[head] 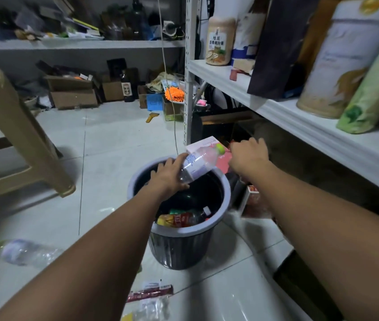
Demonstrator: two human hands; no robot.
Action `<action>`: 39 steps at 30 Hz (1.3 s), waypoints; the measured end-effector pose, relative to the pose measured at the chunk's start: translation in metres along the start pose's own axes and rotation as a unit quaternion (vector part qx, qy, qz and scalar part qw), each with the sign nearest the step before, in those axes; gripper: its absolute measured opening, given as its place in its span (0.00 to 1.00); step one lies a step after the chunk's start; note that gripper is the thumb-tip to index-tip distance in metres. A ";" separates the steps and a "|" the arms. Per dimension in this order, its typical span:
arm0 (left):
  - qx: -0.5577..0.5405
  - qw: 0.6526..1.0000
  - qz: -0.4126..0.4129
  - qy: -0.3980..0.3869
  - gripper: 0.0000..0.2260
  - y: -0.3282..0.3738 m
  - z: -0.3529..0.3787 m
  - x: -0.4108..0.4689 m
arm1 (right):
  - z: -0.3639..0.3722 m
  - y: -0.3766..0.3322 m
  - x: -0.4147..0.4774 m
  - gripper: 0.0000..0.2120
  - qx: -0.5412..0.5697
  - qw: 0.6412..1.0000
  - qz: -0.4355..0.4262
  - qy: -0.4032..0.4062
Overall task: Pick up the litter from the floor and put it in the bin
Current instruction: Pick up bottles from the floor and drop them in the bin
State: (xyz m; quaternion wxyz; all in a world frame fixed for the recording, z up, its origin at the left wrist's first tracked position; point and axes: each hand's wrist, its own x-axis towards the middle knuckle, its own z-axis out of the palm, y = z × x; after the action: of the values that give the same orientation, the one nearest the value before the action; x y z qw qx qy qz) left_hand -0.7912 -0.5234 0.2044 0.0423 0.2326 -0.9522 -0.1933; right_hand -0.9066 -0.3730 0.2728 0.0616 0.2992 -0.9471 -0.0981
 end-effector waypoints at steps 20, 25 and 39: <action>0.171 0.984 -0.054 -0.004 0.35 -0.026 -0.041 -0.010 | 0.016 -0.043 -0.025 0.29 0.036 0.998 -0.051 -0.017; 0.188 0.979 -0.064 -0.038 0.36 -0.013 -0.111 -0.036 | -0.047 -0.050 -0.047 0.31 0.046 0.995 -0.064 -0.064; 0.205 0.975 -0.073 -0.052 0.35 0.133 -0.453 -0.099 | -0.407 0.026 -0.086 0.36 0.115 0.989 -0.075 -0.050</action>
State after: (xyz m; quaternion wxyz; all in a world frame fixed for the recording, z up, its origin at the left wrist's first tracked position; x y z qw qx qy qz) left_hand -0.6826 -0.5272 0.6741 -0.0706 0.2952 -0.9528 -0.0081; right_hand -0.7804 -0.3628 0.6699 -0.0287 0.3689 -0.9290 -0.0073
